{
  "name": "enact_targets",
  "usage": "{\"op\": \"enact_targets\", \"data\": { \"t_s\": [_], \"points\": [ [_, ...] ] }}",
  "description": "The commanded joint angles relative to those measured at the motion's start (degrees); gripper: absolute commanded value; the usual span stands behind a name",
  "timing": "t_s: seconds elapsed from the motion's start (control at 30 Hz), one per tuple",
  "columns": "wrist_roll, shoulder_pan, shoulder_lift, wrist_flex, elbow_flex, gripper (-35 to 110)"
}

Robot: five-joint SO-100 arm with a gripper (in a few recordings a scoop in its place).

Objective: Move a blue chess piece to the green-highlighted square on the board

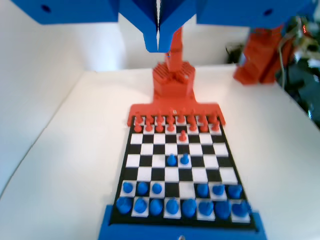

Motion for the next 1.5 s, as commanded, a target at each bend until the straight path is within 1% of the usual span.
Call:
{"op": "enact_targets", "data": {
  "t_s": [0.0,0.37,0.63,1.07,1.33,1.47],
  "points": [
    [-4.31,1.67,5.98,0.53,-1.49,1],
    [-12.74,6.68,23.73,0.18,12.39,1],
    [-14.85,7.03,31.90,0.70,19.60,1],
    [-14.59,6.06,34.28,0.35,21.45,2],
    [-14.33,6.06,34.37,0.35,21.53,6],
    [-14.06,6.24,34.37,0.35,21.53,12]
  ]
}}
